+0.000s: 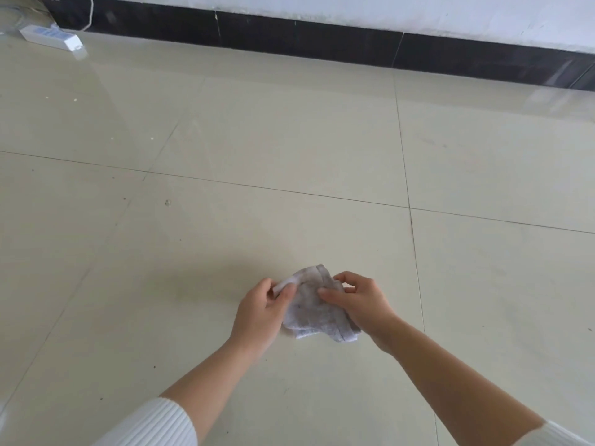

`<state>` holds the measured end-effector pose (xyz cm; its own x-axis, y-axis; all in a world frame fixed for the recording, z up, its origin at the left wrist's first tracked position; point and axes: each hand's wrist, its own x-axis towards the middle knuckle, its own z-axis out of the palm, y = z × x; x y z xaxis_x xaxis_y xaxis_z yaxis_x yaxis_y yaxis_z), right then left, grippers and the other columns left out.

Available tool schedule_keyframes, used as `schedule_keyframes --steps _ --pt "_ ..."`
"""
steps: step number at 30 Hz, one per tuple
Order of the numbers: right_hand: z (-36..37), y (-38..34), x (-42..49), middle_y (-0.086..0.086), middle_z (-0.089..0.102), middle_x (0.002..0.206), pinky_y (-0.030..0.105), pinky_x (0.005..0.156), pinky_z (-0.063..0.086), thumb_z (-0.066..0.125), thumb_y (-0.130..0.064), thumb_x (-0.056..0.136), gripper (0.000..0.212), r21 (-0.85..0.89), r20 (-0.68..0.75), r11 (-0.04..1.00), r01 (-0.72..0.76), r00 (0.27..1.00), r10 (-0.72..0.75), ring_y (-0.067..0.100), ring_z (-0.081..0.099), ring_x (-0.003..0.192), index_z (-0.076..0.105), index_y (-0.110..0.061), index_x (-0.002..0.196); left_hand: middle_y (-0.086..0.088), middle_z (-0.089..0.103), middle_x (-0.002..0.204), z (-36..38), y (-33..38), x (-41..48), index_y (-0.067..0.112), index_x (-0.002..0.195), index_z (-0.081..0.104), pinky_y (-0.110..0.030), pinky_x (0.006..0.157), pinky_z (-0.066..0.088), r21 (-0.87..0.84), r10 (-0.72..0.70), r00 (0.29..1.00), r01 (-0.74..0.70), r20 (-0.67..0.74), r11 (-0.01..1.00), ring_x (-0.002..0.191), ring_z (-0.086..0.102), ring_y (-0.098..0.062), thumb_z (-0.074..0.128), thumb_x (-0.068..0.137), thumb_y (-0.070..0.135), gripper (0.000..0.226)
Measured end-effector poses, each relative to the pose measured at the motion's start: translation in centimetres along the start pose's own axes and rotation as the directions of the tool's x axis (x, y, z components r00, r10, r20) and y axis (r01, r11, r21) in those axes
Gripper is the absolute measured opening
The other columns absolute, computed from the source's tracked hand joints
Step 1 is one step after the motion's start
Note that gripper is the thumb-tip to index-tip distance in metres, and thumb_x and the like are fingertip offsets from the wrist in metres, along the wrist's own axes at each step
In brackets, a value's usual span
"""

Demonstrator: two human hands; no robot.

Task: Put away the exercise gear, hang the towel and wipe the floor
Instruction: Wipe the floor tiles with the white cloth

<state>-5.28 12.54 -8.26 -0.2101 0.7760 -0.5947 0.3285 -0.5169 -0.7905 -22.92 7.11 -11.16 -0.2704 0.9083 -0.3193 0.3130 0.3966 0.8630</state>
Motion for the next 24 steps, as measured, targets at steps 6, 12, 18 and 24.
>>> schedule_keyframes --steps 6,12,18,24 --pt "-0.1 0.2 1.3 0.007 0.074 0.094 0.036 0.073 0.056 0.079 -0.026 0.076 0.032 0.030 -0.051 0.999 -0.040 0.998 0.042 0.024 0.071 0.086 0.062 -0.021 0.103 -0.002 0.068 0.080 -0.5 0.5 0.6 0.019 0.096 0.057 -0.020 0.055 0.045 -0.055 -0.155 0.982 0.162 0.110 0.985 0.064 0.062 -0.012 0.074 0.079 0.017 0.025" --pt "0.8 1.2 2.3 0.000 0.062 0.081 0.024 0.055 0.044 0.071 -0.004 0.072 0.040 -0.382 -0.052 0.920 -0.085 0.996 0.070 0.015 0.057 0.069 0.057 -0.014 0.108 0.010 0.063 0.081 -0.9 -1.3 0.3 0.022 0.106 0.055 -0.017 0.059 0.044 0.291 -0.106 0.993 0.088 0.048 0.953 0.074 0.060 -0.004 0.067 0.082 0.021 0.026" --pt "2.1 -3.8 1.0 -0.001 0.058 0.074 0.025 0.055 0.045 0.068 -0.003 0.070 0.021 -0.407 -0.032 0.911 -0.062 0.998 0.054 0.016 0.054 0.064 0.059 -0.014 0.085 0.003 0.058 0.116 -4.1 1.1 0.5 0.024 0.128 0.046 -0.029 0.085 0.046 0.530 -0.068 0.991 -0.003 0.114 0.848 0.106 0.057 -0.018 0.056 0.090 0.028 0.039" --pt "6.9 -17.2 -8.8 0.001 0.059 0.069 0.024 0.051 0.040 0.065 -0.001 0.072 0.017 -0.347 0.066 0.937 -0.050 0.995 0.078 0.016 0.054 0.059 0.058 -0.008 0.085 0.000 0.050 0.133 -15.4 9.8 -6.5 0.022 0.134 0.043 -0.034 0.096 0.043 0.465 -0.175 0.984 0.168 -0.029 0.869 0.122 0.050 -0.019 0.047 0.096 0.030 0.039"
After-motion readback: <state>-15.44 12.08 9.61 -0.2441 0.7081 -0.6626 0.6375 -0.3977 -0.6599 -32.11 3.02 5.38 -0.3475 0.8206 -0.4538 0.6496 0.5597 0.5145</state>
